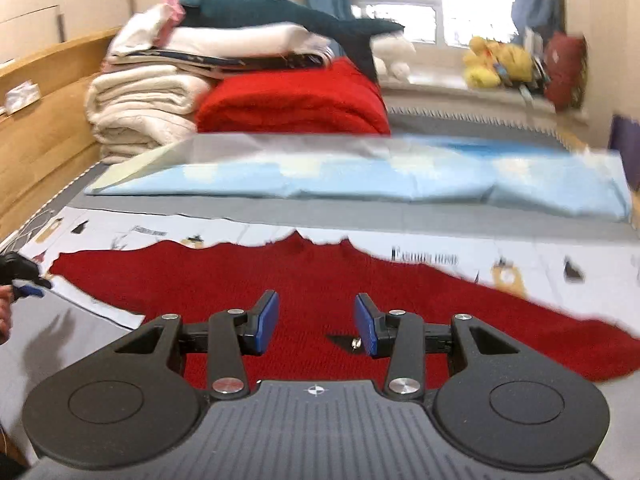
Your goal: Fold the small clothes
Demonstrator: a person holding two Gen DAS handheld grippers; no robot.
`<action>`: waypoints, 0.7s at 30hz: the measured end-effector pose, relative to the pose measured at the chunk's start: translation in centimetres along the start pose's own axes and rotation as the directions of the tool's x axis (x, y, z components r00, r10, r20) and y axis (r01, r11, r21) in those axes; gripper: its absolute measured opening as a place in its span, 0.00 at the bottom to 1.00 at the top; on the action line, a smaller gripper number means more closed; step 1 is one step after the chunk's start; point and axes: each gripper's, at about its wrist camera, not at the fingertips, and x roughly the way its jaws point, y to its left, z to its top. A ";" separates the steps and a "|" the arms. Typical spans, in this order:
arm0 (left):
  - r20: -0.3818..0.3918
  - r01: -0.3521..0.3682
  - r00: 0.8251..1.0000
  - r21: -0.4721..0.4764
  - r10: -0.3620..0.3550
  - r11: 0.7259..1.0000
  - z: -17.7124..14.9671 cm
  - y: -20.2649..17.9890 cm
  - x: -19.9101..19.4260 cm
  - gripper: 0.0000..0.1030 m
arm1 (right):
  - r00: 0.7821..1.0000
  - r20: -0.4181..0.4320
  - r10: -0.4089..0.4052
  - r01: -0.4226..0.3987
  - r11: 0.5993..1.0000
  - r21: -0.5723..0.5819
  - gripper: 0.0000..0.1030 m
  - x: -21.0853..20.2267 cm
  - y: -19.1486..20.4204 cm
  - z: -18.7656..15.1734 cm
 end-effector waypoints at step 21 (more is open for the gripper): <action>-0.034 0.138 0.988 -0.250 -0.151 0.958 3.5 2.5 10.3 0.32 | 0.938 -0.317 0.141 -0.061 0.967 0.249 0.42 10.4 -2.5 -1.4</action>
